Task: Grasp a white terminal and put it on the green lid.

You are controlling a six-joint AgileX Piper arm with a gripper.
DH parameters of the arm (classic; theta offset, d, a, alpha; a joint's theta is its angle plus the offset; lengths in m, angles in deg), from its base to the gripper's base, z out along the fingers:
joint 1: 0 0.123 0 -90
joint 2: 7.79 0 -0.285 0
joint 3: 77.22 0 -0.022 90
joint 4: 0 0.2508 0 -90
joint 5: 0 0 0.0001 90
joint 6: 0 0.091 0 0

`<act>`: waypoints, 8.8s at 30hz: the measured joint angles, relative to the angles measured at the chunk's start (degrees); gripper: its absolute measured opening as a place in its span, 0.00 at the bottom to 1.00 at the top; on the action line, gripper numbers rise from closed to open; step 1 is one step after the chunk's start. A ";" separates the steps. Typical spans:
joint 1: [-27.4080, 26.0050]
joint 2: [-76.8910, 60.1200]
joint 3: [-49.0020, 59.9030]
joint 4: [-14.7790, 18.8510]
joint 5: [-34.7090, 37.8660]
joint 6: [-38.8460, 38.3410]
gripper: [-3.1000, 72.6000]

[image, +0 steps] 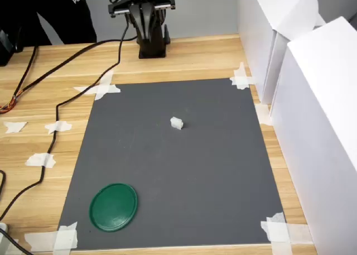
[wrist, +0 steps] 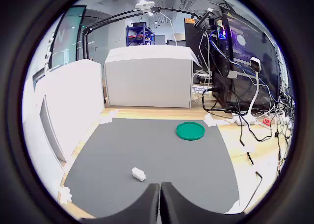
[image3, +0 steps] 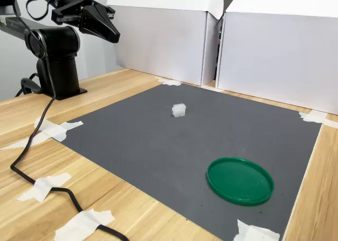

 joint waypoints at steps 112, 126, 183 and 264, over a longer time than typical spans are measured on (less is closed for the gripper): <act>0.00 72.36 -50.08 1.39 34.66 -46.22 0.97; 8.85 78.70 -53.97 -2.62 35.78 -42.97 0.97; 12.00 92.52 -45.91 -7.23 14.82 -43.59 0.83; -5.15 117.46 -95.92 -12.09 37.71 -30.12 0.17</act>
